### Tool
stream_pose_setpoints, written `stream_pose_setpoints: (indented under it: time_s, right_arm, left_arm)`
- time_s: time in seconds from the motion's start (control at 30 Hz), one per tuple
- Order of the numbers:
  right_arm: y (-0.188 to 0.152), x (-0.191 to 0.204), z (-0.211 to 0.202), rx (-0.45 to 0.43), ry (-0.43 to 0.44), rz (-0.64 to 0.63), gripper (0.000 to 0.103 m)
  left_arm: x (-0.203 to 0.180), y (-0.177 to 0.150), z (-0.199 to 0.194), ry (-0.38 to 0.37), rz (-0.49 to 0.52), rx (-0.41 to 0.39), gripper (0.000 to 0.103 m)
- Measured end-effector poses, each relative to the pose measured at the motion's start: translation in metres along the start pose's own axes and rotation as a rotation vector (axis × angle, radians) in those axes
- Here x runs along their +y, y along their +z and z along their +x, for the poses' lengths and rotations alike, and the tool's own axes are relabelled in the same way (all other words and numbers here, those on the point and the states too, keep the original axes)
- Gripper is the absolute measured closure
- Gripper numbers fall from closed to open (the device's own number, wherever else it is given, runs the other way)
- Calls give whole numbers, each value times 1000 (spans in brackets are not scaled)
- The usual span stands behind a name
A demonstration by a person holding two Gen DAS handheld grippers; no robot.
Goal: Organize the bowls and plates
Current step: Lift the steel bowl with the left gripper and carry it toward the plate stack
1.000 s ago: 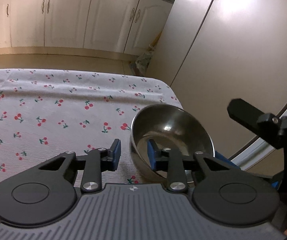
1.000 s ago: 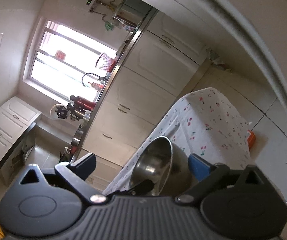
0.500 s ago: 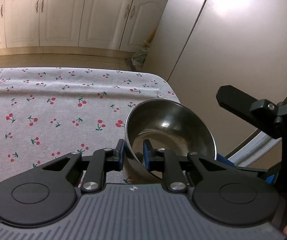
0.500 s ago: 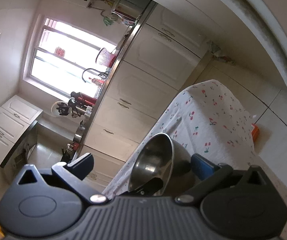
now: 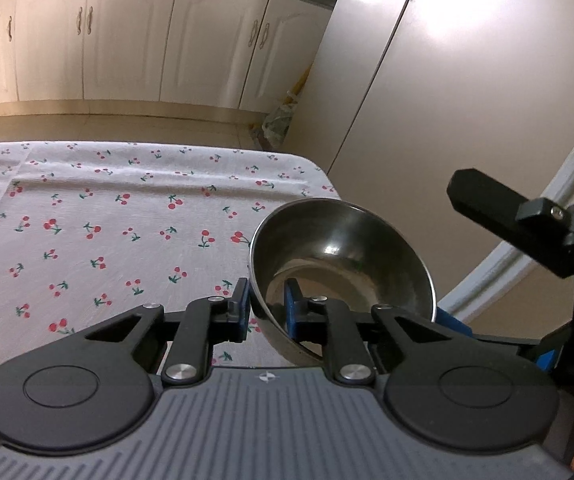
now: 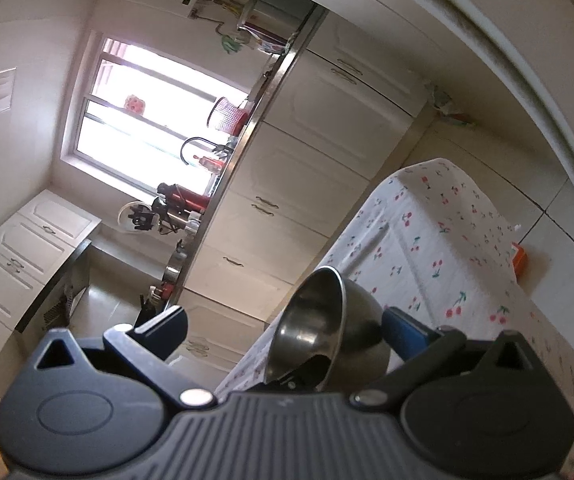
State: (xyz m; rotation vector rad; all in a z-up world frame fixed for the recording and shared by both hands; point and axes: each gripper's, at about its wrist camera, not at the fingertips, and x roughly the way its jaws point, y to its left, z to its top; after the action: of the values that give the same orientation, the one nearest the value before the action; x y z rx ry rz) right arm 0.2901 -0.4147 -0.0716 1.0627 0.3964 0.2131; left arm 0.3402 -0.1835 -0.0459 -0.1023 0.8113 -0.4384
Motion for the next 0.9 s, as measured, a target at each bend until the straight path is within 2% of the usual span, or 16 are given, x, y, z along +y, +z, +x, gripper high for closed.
stream_pose_setpoints:
  time_s: [0.37, 0.9]
  right_arm:
    - [-21, 25, -39, -20, 50, 0, 0]
    - [-73, 59, -89, -10, 95, -12, 0]
  left_arm:
    - [2, -20, -53, -43, -6, -38, 87]
    - [16, -61, -118, -84, -26, -86, 87]
